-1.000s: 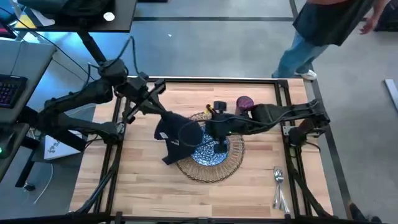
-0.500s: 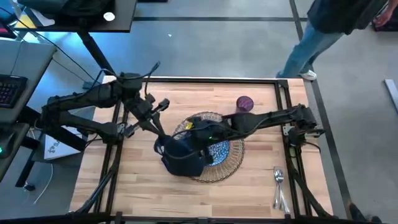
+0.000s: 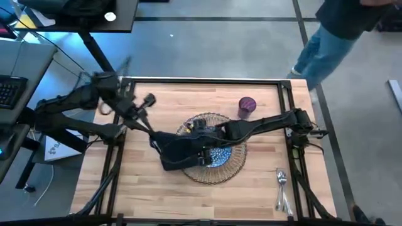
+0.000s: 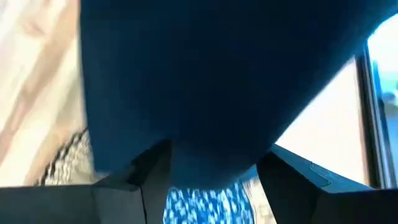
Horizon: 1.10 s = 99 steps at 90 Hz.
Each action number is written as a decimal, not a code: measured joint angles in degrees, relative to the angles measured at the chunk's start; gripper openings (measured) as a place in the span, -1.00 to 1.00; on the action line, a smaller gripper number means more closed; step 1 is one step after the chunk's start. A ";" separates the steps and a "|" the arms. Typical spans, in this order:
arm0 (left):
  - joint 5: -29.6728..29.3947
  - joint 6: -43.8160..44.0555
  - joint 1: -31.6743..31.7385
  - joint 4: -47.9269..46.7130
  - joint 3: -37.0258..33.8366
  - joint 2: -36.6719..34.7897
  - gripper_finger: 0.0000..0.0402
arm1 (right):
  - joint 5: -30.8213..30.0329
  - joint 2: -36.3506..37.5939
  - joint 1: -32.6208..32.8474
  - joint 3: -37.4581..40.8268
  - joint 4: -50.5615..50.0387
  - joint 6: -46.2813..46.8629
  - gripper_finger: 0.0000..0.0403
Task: Set table place
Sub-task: Fold the blue table napkin
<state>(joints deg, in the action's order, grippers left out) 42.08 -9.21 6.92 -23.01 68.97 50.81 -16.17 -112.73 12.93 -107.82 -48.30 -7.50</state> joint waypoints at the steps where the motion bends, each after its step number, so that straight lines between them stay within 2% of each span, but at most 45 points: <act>1: -0.41 0.00 0.01 0.44 0.00 -0.29 -1.00 | 0.00 0.04 0.00 -0.01 -0.38 0.17 -0.02; 13: -5.19 1.76 0.11 4.62 0.02 -2.06 -1.00 | -0.43 0.07 0.32 -0.01 -4.28 3.23 -0.02; 20: -5.96 2.02 0.13 4.54 0.02 -2.32 -1.00 | -5.14 0.07 0.99 -0.01 -5.95 4.01 -0.02; 28: -2.67 2.12 0.13 3.64 0.02 -2.28 -1.00 | -8.88 0.25 1.70 -0.01 -6.12 3.76 -0.02; 37: 2.61 2.16 -0.03 2.13 0.02 -2.09 -1.00 | -6.74 0.44 1.73 0.35 -2.27 3.48 -0.02; 53: 2.83 2.07 -0.66 0.39 0.02 -2.09 -1.00 | 0.21 0.55 0.91 10.14 14.86 1.92 -0.02; 65: 3.12 2.10 -0.66 -0.59 0.02 -2.10 -1.00 | 3.91 0.53 0.70 20.12 28.83 6.27 -0.02; 77: 3.25 2.03 -0.66 -0.83 0.00 -2.19 -1.00 | 1.10 0.40 1.24 28.53 48.73 9.51 -0.02; 84: 2.82 2.01 -0.66 -0.87 0.01 -2.19 -1.00 | -3.68 0.27 2.40 32.56 62.02 9.42 -0.02; 90: 2.43 2.08 -0.64 -0.87 0.02 -2.06 -1.00 | -6.59 0.22 3.36 35.11 68.75 8.59 -0.02; 99: 0.83 2.13 -0.66 -1.76 0.02 -2.08 -1.00 | -7.47 0.05 4.90 37.08 77.05 5.78 -0.02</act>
<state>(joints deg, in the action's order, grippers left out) 42.91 -7.09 6.26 -24.77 68.99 48.73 -23.64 -112.68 17.83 -70.74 28.75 -1.72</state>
